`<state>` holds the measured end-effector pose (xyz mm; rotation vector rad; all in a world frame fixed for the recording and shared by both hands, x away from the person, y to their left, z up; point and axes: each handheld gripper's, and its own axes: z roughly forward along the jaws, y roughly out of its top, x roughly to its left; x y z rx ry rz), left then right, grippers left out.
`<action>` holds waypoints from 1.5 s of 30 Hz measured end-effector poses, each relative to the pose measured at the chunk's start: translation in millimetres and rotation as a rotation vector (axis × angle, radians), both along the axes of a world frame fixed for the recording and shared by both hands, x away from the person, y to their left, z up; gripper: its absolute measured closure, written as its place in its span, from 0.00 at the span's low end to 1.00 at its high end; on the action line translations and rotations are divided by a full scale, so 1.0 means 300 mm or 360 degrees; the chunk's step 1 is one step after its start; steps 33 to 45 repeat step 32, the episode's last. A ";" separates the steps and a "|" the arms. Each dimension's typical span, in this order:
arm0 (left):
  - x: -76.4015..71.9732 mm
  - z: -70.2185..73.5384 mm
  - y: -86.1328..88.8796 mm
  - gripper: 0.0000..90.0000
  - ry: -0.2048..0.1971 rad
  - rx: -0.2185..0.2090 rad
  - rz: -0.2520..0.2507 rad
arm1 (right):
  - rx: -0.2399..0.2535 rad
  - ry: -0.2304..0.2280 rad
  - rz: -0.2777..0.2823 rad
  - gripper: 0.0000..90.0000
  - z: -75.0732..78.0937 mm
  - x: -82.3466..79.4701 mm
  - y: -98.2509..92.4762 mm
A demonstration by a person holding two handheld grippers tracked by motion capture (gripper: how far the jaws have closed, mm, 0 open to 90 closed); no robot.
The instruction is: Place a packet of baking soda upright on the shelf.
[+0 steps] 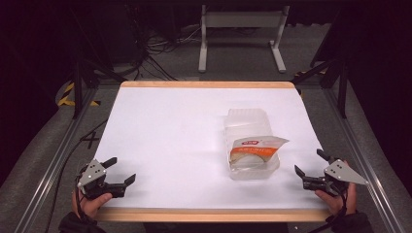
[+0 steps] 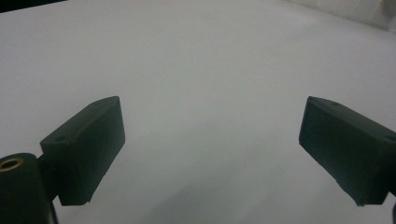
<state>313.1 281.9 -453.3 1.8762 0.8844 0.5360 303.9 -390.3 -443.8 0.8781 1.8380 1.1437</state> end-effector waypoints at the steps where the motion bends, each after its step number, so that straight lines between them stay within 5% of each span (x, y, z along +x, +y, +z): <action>1: 0.001 0.001 -0.002 0.09 0.0000 0.0007 -0.0005 | -0.0002 -0.0001 0.0002 0.07 0.000 0.000 0.000; 45: 0.026 -0.002 -0.024 0.08 0.0029 0.0017 0.0006 | 0.0011 0.0005 0.0017 0.07 0.000 0.000 -0.003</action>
